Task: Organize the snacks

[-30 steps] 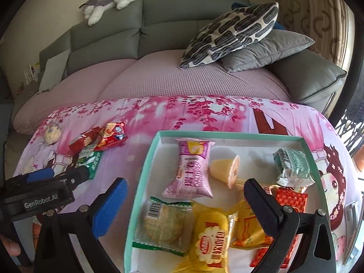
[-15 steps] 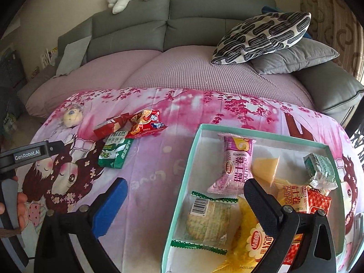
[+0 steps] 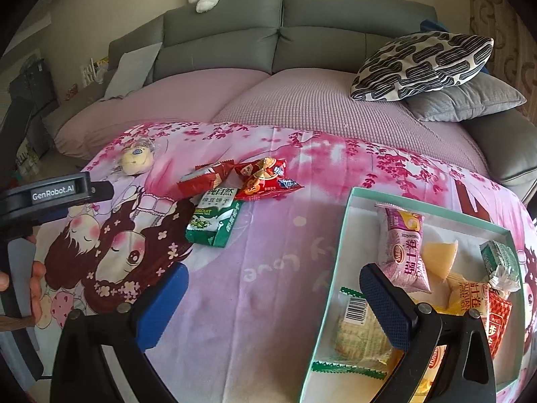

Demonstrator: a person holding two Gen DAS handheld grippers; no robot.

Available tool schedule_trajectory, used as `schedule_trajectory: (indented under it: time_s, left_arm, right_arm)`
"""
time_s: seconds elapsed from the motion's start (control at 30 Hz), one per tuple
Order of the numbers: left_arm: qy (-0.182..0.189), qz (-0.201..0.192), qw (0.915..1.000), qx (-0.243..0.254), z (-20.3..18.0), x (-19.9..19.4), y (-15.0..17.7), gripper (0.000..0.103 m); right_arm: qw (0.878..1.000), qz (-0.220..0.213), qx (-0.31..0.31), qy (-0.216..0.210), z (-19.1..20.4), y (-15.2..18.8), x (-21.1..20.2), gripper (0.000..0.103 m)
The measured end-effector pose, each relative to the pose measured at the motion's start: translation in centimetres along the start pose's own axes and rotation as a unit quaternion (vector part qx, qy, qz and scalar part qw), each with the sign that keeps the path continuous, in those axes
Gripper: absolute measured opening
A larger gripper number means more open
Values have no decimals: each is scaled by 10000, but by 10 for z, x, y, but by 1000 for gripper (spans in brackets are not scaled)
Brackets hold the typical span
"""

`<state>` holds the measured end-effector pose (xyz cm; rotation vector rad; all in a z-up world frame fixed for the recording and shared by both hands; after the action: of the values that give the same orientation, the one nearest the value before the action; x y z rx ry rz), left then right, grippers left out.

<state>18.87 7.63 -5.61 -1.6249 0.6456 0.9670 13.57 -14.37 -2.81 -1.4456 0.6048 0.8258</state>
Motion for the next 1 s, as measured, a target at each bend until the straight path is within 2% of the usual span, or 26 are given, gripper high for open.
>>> schedule_trajectory:
  time_s: [0.23,0.4,0.53,0.67,0.77,0.9,1.0]
  left_arm:
    - [193,-110,9997,136,-10,6,-13,99]
    - [184,-201,9996,96,-9,12,-21,99]
    - [421,-320,9986,-41,-9,17,-31,99]
    - [458,-514,9976,-66,-9,18,-45,99]
    - [610,-421,9972,-72,-12,26,-53,99]
    - [434,-363,9984,90,-11,36,-62,99]
    - [413,-222,9989,-9,-4,47,-68,99]
  right_arm:
    - [9999,112,-40,-58,16,2,14,103]
    - [9997,245,75,-62,15,1,26,103]
    - [9993,275,236,-76,10,-8,34,103]
    - [9991,286,304,-51,6,-21,43,103]
    - [9991,287,291,-65,4,-32,50,103]
    - [9989,384,235,-111,2,-43,66,103]
    - [9989,434,186,-43,-1,-49,76,103]
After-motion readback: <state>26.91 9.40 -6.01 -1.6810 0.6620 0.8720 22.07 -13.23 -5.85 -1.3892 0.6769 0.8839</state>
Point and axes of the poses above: each gripper's, at about its wrist camera, not at the fingertips, and x roughly the way its jaws point, z to its left, y to its underside, the point moved 9 cm from there along x, roughly the way its jaws point, and after that the axes turned 2 degrees about -y, right-handed, at the moved point
